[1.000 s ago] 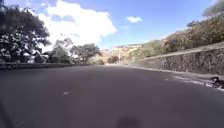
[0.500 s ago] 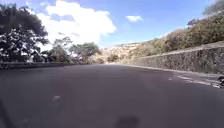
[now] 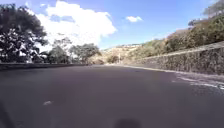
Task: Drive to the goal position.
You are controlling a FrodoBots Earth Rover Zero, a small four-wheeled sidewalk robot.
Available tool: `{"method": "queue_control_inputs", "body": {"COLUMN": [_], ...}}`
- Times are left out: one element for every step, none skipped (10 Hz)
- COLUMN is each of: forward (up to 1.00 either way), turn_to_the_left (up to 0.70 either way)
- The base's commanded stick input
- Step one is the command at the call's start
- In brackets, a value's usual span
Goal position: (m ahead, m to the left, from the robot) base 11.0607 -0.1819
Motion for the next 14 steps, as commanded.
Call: {"method": "queue_control_inputs", "body": {"forward": [0.50, 0.50, 0.50, 0.50, 0.50, 0.50, 0.50, 0.50, 0.50, 0.50, 0.50, 0.50, 0.50, 0.50], "turn_to_the_left": [0.00, 0.00, 0.00, 0.00, 0.00, 0.00, 0.00, 0.00, 0.00, 0.00, 0.00, 0.00, 0.00, 0.00]}}
